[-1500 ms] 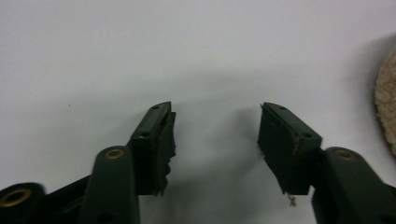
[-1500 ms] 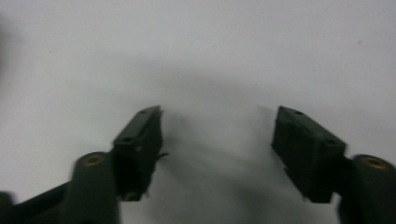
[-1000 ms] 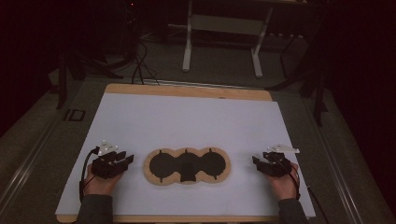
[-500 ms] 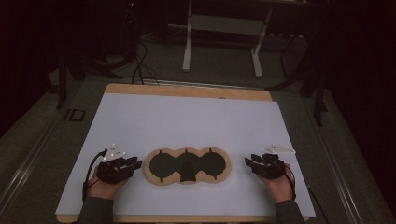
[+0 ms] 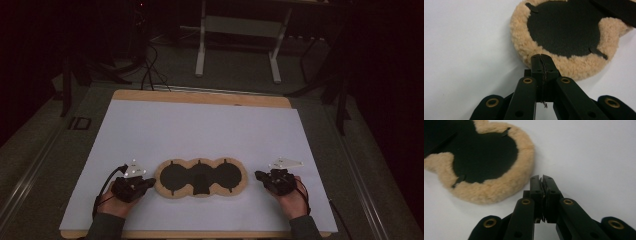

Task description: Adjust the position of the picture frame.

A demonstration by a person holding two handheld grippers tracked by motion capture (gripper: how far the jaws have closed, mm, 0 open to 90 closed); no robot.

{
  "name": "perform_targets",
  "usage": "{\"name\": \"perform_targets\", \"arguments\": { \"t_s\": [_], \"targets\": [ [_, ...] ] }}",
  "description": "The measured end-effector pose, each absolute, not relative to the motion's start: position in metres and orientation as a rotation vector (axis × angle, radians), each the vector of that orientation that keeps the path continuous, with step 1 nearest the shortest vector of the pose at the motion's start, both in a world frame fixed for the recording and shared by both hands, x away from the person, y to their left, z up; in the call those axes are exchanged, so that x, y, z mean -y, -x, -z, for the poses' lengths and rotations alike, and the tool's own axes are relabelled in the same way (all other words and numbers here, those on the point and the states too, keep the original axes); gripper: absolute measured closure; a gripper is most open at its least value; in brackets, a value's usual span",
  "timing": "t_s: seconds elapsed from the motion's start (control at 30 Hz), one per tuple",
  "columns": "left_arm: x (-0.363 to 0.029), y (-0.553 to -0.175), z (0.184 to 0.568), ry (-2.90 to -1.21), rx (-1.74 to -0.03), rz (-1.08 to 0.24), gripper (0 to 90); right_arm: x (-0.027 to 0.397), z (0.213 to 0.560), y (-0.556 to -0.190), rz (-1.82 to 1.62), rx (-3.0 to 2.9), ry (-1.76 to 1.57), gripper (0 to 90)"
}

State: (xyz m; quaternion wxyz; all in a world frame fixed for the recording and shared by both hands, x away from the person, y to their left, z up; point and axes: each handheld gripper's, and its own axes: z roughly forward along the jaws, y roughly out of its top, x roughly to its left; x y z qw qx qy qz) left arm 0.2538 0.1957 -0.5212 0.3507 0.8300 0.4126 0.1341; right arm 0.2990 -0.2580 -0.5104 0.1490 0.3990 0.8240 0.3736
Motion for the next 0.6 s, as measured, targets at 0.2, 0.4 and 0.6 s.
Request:
{"name": "perform_targets", "arguments": {
  "t_s": [0.2,0.4,0.6],
  "targets": [
    [-0.192,-0.248,0.522,-2.180,-1.056,-0.358,90.0,0.250,0.513,-0.296,-1.069,-2.412,-1.117,87.9],
    [-0.191,-0.242,0.523,-2.200,-1.049,-0.366,90.0,0.247,0.515,-0.294,-1.073,-2.457,-1.110,88.3],
    [-0.189,-0.235,0.524,-2.243,-1.032,-0.372,90.0,0.241,0.518,-0.291,-1.039,-2.510,-1.071,88.8]
  ]
}}
